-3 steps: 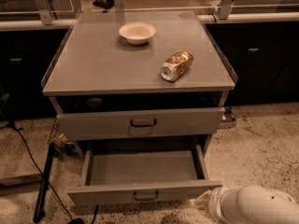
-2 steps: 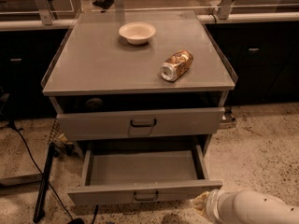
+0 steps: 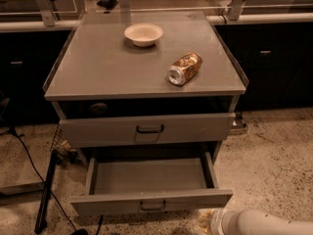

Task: Close middle drawer

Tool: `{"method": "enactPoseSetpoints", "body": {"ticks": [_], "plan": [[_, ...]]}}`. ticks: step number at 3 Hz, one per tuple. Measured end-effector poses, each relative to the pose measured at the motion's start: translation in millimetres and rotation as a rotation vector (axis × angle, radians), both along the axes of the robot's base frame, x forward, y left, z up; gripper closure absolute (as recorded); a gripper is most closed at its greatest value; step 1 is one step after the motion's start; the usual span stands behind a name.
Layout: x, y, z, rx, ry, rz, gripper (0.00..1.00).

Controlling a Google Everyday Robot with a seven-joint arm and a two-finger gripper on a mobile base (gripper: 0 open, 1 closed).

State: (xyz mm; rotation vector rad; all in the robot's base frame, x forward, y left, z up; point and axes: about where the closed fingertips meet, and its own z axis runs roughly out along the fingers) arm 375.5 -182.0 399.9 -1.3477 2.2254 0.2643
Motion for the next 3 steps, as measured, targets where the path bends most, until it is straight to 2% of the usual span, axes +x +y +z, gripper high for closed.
{"method": "enactPoseSetpoints", "body": {"ticks": [2, 3], "plan": [[6, 0, -6, 0.011, -0.024, -0.011, 1.00], [19, 3, -13, 0.032, -0.071, -0.020, 1.00]]}}
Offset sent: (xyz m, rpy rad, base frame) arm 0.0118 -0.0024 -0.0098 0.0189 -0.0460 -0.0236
